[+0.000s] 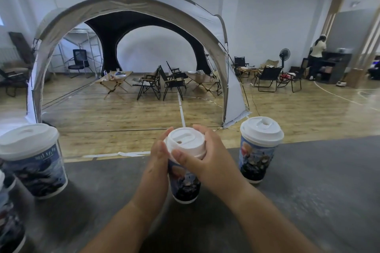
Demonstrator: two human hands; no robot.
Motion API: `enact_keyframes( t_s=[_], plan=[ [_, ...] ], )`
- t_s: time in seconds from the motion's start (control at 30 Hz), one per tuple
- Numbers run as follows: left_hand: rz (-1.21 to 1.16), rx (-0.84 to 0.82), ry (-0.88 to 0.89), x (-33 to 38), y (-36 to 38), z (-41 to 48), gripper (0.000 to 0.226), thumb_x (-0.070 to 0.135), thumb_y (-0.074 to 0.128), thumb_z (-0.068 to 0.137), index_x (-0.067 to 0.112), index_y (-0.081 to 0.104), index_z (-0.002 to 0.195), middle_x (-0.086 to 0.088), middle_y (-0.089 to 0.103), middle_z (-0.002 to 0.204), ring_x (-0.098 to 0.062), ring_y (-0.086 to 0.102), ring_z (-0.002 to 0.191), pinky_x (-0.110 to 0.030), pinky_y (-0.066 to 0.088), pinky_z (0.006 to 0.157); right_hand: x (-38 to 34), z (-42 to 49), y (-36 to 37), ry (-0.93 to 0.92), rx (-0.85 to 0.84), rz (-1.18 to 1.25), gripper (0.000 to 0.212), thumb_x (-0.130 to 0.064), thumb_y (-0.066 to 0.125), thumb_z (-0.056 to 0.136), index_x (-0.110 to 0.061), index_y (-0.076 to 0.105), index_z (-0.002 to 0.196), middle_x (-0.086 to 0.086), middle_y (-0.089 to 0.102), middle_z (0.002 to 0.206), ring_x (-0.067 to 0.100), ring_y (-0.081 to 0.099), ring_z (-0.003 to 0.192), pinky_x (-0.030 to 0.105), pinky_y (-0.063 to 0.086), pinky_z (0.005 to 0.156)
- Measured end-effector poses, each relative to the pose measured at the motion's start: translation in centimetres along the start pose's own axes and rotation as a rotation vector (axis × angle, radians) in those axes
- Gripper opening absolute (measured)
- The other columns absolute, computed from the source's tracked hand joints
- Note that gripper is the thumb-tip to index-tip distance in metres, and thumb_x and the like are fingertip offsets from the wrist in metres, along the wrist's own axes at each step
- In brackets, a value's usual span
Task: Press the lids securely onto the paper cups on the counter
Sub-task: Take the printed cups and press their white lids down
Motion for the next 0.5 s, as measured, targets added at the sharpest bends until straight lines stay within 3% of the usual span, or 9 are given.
enact_keyframes(
  t_s=[0.1,0.2,0.27,0.33,0.43,0.5],
  plan=[
    [0.041,-0.003,0.037,0.5,0.0,0.0,0.043,0.044,0.038,0.087,0.02,0.054,0.119,-0.008,0.068,0.11,-0.016,0.069,0.096,-0.023,0.057,0.071,0.4,0.1,0.0,0.013,-0.025,0.035,0.078,-0.055,0.074,0.078,-0.033,0.037,0.143,-0.016,0.046,0.132,0.0,0.049,0.12,0.024,0.048,0.101],
    [0.087,0.05,0.071,0.9,-0.5,0.0,0.044,0.059,0.051,0.088,0.021,0.056,0.111,-0.008,0.068,0.106,-0.016,0.069,0.094,-0.023,0.056,0.071,0.6,0.1,0.1,0.018,-0.061,0.063,0.09,-0.065,0.071,0.069,-0.034,0.035,0.146,-0.016,0.043,0.138,0.003,0.047,0.126,0.033,0.047,0.106],
    [0.15,0.076,0.088,0.8,-0.9,0.1,0.057,0.071,0.045,0.083,0.022,0.058,0.109,-0.007,0.07,0.106,-0.022,0.068,0.1,-0.026,0.055,0.075,0.6,0.0,0.2,0.008,-0.085,0.059,0.087,-0.06,0.072,0.074,-0.035,0.032,0.147,-0.016,0.035,0.142,0.004,0.042,0.13,0.034,0.042,0.111],
    [0.124,0.123,0.081,0.8,-1.7,0.2,0.053,0.064,0.036,0.086,0.02,0.059,0.106,-0.01,0.071,0.105,-0.027,0.067,0.102,-0.029,0.055,0.077,0.7,-0.1,0.1,0.005,-0.095,0.054,0.084,-0.053,0.073,0.08,-0.039,0.027,0.148,-0.018,0.028,0.141,0.003,0.037,0.131,0.031,0.038,0.113],
    [0.157,0.156,0.081,0.9,-2.3,0.5,0.045,0.067,0.034,0.085,0.032,0.06,0.095,-0.015,0.067,0.106,-0.033,0.064,0.103,-0.045,0.053,0.086,1.3,0.2,-0.2,0.031,-0.14,0.192,0.073,-0.05,0.075,0.079,-0.045,0.031,0.138,-0.019,0.043,0.135,0.002,0.049,0.123,0.026,0.05,0.1],
    [0.154,0.155,0.085,1.1,-2.2,0.5,0.046,0.071,0.035,0.084,0.035,0.058,0.1,-0.013,0.067,0.108,-0.031,0.064,0.103,-0.045,0.052,0.087,1.7,0.4,0.2,0.061,-0.214,0.322,0.056,-0.044,0.07,0.08,-0.043,0.043,0.129,-0.016,0.054,0.132,0.004,0.056,0.119,0.02,0.053,0.09]
  ],
)
Point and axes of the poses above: each hand's wrist, its own z-axis towards the middle knuckle, its own y-axis out of the palm, x = y × z, the point moved 10 cm from there along z, towards the middle knuckle
